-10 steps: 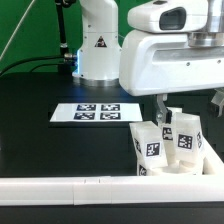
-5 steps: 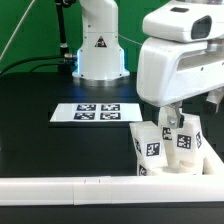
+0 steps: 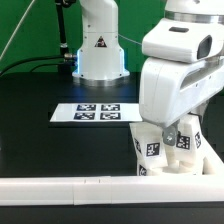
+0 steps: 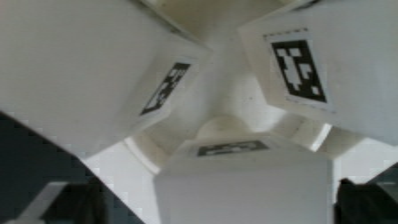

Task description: Assemble stool

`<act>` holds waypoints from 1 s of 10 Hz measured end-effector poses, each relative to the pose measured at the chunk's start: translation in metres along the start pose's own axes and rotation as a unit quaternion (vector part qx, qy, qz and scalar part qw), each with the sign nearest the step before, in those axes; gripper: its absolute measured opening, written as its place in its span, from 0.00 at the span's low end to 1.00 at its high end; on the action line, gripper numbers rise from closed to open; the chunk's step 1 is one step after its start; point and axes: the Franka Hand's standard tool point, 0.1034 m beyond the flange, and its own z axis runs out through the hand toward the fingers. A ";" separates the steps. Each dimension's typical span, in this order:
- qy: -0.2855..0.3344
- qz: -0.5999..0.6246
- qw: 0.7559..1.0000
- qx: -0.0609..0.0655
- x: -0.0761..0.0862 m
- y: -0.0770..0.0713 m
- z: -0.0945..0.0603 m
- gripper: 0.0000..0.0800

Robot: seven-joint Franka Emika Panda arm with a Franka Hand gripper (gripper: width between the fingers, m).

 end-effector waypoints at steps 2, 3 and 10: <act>-0.001 0.002 1.000 0.000 -0.001 0.000 0.001 0.67; -0.001 0.003 1.000 0.000 -0.001 0.001 0.001 0.44; -0.003 0.176 0.984 0.004 0.003 0.003 0.002 0.42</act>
Offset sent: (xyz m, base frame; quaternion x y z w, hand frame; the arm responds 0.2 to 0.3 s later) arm 0.0000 0.0000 0.0000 0.0000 0.0000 0.0000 1.0000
